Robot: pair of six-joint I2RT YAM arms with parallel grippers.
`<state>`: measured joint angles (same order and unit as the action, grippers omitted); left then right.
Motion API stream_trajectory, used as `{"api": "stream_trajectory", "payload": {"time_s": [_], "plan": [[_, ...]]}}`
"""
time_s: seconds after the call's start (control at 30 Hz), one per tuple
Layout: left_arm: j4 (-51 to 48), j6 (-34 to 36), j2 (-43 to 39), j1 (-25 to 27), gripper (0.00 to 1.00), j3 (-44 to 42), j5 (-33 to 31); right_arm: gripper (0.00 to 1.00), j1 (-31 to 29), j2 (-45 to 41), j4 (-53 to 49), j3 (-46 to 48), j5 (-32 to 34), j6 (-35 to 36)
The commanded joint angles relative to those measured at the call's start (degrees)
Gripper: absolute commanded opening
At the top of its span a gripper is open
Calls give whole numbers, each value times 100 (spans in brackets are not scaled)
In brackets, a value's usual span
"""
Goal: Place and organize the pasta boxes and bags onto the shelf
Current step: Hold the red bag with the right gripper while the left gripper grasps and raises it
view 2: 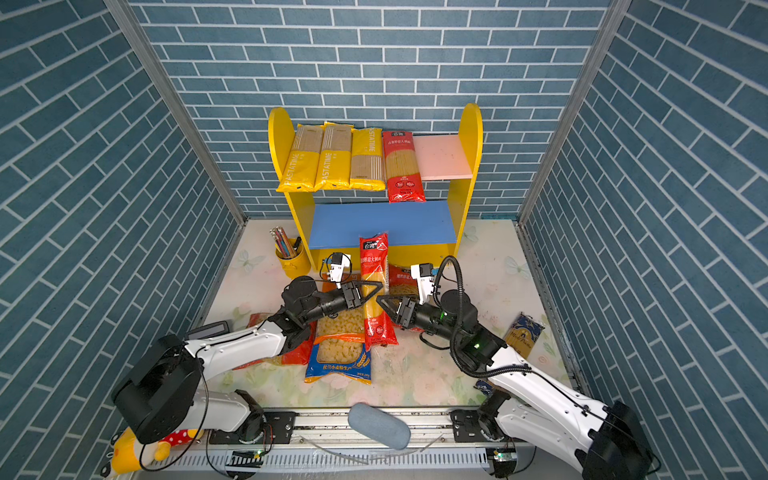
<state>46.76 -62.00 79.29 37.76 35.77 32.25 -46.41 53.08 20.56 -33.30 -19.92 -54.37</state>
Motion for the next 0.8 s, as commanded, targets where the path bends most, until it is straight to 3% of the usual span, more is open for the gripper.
{"api": "stream_trajectory", "payload": {"time_s": [0.0, 0.17, 0.3, 0.5, 0.77], "plan": [[362, 206, -369, -163, 26, 535, -43, 58, -100, -134, 475, 187, 273, -117], [-311, 523, -752, -602, 26, 795, -320, 75, -380, -331, 215, 448, 894, -83], [-482, 591, -1160, -968, 26, 745, -1096, 80, -579, -296, 222, 688, 1386, -188], [260, 34, -936, -878, 24, 739, -1482, 82, -710, 441, 1577, 802, 1589, -466], [278, -77, -883, -667, 24, 697, -1676, 81, -865, 1534, 3344, 693, 1601, -581]]}}
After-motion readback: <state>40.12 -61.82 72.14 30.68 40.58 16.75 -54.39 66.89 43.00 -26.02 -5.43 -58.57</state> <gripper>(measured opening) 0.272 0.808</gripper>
